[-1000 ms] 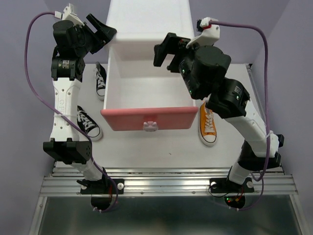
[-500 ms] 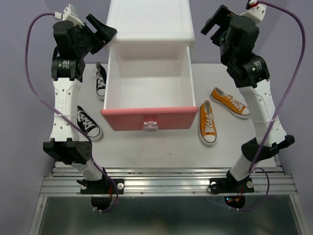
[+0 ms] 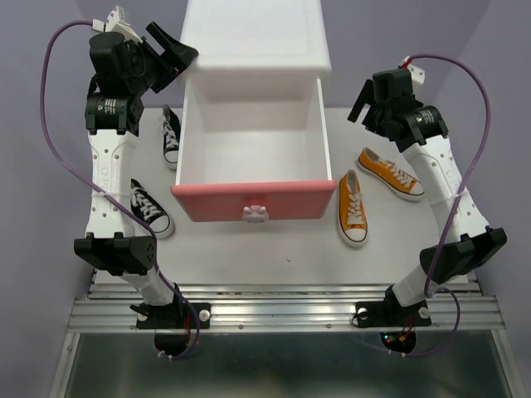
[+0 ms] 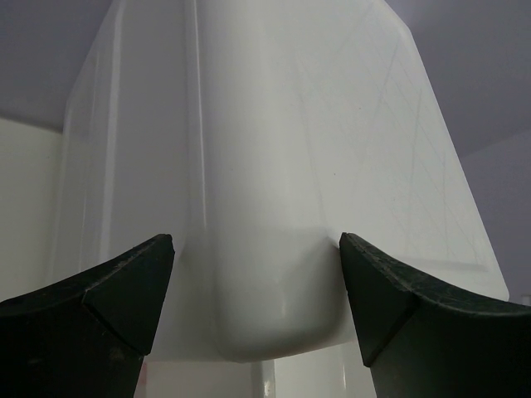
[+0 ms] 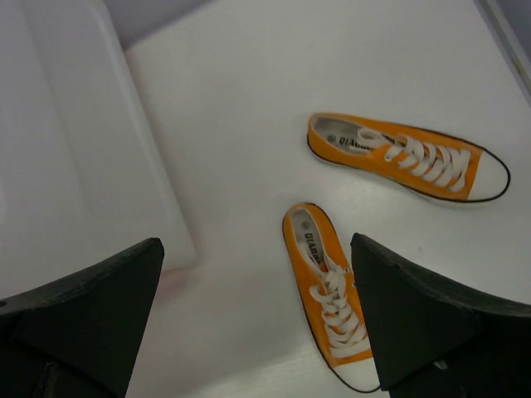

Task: Place and organize the shoes in the shoe cabinet

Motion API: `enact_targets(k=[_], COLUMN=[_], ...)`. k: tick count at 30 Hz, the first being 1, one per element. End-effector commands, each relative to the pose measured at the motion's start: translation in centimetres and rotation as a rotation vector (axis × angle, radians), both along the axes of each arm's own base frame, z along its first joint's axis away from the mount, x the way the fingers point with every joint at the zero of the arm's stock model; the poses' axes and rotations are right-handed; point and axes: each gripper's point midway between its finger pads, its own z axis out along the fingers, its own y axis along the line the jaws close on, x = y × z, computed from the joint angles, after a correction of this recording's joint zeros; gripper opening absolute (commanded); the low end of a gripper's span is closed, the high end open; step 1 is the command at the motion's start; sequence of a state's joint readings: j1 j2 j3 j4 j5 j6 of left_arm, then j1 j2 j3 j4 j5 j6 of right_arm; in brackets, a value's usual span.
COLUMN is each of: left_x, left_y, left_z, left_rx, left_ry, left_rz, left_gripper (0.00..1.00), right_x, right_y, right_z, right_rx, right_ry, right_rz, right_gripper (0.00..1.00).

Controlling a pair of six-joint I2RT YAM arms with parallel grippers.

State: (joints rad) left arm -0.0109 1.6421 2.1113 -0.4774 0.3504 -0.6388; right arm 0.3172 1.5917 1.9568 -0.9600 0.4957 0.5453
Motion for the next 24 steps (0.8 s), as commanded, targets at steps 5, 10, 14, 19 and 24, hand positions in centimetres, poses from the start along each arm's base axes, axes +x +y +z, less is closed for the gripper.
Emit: enact_targets(k=[5, 10, 14, 19, 24], left_x=[-0.4, -1.2, -2.2, -3.9, -5.8], left_y=[0.9, 0.7, 1.0, 1.8, 2.5], left_z=[-1.2, 2.5, 5.0, 7.5, 8.8], left_rx=[0.011, -0.011, -0.033, -0.029, -0.012], left_ry=[0.081, -0.012, -0.077, -0.152, -0.189], left_rz=[0.024, 0.016, 0.025, 0.041, 0.050], left_gripper=[0.91, 0.93, 0.94, 0.98, 0.99], right_x=[-3.8, -5.4, -5.6, -4.9, -3.7], right_y=[-0.5, -0.4, 0.2, 0.4, 0.9], right_z=[-8.9, -15.3, -18.1, -21.3, -24.2], right_rx=[0.017, 0.027, 0.033, 0.030, 0.036], right_ry=[0.219, 0.355, 0.409, 0.442, 0.493], right_rz=[0.019, 0.053, 0.090, 0.114, 0.127], right_gripper=[1.00, 1.00, 1.00, 1.00, 1.00])
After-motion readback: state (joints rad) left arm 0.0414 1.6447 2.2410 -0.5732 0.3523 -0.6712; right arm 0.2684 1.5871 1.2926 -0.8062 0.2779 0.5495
